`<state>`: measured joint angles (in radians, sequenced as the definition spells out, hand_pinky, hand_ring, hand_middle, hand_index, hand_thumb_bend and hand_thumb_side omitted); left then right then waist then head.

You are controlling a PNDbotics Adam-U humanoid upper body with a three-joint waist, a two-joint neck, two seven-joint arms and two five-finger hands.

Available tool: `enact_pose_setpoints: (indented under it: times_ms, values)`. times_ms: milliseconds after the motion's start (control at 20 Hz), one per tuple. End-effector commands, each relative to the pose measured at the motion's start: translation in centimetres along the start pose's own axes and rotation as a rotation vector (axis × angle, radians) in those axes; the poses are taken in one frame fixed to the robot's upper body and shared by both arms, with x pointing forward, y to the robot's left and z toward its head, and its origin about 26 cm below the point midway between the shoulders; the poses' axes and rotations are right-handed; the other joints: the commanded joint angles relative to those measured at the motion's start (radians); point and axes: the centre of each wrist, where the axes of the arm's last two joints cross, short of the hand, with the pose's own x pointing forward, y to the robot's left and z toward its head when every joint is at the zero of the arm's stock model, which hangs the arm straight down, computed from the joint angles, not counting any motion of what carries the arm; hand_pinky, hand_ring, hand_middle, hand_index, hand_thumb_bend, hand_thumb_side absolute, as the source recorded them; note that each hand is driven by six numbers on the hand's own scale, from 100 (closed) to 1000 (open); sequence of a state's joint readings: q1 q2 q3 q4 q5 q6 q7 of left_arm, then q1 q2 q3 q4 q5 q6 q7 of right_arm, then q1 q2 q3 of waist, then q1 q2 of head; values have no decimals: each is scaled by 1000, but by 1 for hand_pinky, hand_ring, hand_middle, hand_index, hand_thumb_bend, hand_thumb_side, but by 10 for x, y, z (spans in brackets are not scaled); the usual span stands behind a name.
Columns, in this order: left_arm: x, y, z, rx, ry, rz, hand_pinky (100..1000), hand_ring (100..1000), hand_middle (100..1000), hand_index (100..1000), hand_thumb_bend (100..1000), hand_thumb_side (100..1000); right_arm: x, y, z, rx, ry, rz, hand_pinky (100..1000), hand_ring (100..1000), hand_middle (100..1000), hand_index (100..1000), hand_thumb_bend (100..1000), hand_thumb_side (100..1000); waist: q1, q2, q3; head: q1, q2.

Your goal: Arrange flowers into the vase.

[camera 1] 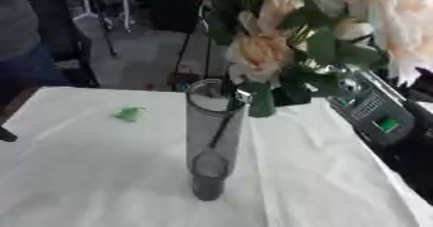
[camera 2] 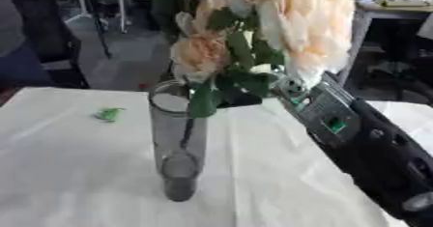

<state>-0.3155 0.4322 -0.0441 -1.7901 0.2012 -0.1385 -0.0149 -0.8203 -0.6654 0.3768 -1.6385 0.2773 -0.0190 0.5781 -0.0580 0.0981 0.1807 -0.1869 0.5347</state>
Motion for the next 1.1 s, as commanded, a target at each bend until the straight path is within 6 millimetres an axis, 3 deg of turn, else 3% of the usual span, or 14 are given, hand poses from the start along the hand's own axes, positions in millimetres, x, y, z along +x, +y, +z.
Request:
enact_pose_setpoints:
  times_ms: [50,200,450,1100]
  values:
    - [6,8,-3,-1,-18,-29,567,492,632,697,1000,846,3,-17,7,-24,3,47,716,824,824,776,100,973,4,-14,0,2,-8]
    - [6,8,-3,-1,-17,-28,567,491,631,697,1000,846,3,-17,7,-18,-1,46,767,859,859,803,100,973,4,-15,0,2,-8]
    - [6,8,-3,0,-17,-28,568,491,631,697,1000,845,3,-18,7,-16,-4,45,824,909,920,930,100,966,6,-15,1,3,-7]
    - [6,9,-2,0,-14,-28,568,491,631,697,1000,845,-3,-18,7,98,4,37,925,979,980,983,100,989,6,-17,0,5,-6]
